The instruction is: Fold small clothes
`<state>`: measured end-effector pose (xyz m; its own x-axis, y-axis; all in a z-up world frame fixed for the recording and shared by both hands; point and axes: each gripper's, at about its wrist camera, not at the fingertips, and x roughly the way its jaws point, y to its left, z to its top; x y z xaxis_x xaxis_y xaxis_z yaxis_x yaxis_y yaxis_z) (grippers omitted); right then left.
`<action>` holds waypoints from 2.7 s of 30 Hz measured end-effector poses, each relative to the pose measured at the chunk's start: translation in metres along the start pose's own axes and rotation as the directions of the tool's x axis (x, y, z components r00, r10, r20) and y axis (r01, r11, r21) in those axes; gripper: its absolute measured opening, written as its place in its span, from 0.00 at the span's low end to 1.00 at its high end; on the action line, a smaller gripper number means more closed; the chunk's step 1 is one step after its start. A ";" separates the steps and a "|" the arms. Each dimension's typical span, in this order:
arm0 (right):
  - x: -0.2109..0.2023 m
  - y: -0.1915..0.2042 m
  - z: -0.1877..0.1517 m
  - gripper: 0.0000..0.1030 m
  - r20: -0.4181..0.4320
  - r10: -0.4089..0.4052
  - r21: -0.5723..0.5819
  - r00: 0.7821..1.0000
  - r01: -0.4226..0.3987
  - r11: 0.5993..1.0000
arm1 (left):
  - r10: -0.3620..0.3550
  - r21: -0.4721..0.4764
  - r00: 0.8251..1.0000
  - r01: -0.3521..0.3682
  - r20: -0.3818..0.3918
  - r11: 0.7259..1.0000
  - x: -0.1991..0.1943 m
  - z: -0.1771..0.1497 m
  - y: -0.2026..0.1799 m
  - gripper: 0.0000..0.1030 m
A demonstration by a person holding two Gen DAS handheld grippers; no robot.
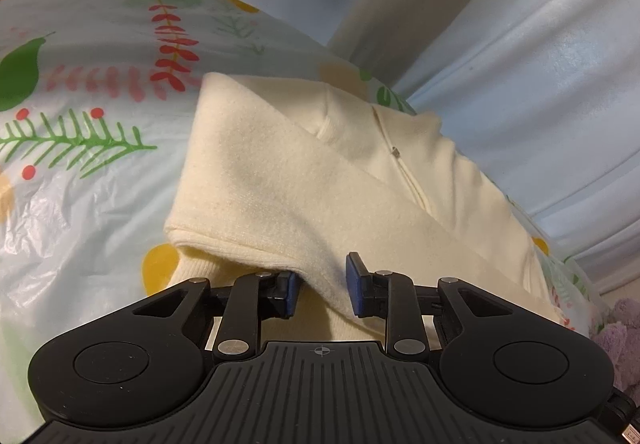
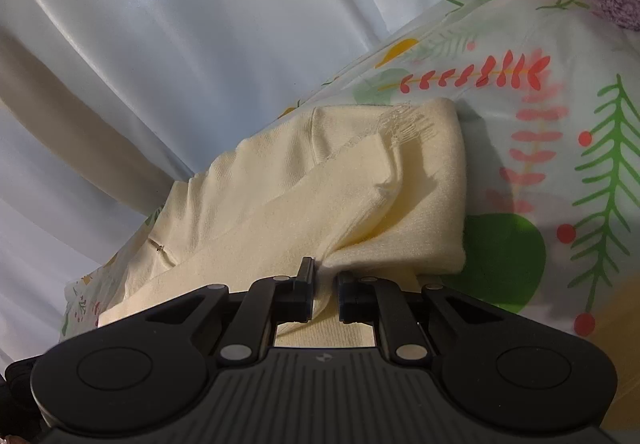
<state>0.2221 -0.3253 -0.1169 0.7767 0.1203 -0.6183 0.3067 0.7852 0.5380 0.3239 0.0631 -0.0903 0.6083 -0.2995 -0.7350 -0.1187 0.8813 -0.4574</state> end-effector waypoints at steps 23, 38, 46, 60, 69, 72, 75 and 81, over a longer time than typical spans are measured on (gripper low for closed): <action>-0.186 -0.035 -0.127 0.41 -0.415 -0.078 -0.359 0.906 -0.084 0.930 | 0.141 0.265 0.961 -0.075 -0.239 0.961 -0.152 -0.120 0.069 0.78; -0.214 -0.071 -0.134 0.31 -0.367 -0.048 -0.267 0.929 -0.056 0.962 | 0.073 0.235 0.919 0.022 -0.388 0.972 -0.178 -0.144 0.088 0.19; -0.204 -0.069 -0.136 0.20 -0.388 -0.025 -0.237 0.921 -0.074 0.969 | 0.051 0.257 0.900 0.069 -0.433 0.964 -0.171 -0.147 0.085 0.11; -0.191 -0.043 -0.072 0.05 -0.222 0.169 -0.100 0.960 -0.195 0.976 | -0.187 0.164 0.950 0.232 -0.251 0.959 -0.181 -0.067 0.047 0.09; -0.129 0.004 -0.021 0.07 0.017 0.038 -0.272 0.999 -0.032 0.962 | -0.048 0.241 0.999 0.052 -0.020 0.969 -0.113 -0.010 0.026 0.17; -0.125 0.003 -0.019 0.17 0.087 -0.026 -0.319 0.996 0.052 0.946 | -0.016 0.297 0.998 -0.001 0.053 0.955 -0.110 -0.011 0.032 0.43; -0.119 -0.005 -0.025 0.30 0.059 -0.040 -0.378 0.997 0.059 0.924 | -0.041 0.338 0.998 0.022 0.049 0.941 -0.106 -0.014 0.043 0.52; -0.089 -0.011 -0.042 0.34 -0.022 -0.117 -0.464 0.993 0.094 0.881 | -0.026 0.385 1.000 0.029 -0.014 0.922 -0.072 -0.023 0.040 0.53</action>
<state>0.1263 -0.3186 -0.0917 0.7233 0.0406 -0.6894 0.0876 0.9848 0.1499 0.2577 0.1118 -0.0674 0.5999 -0.3271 -0.7301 0.2106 0.9450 -0.2503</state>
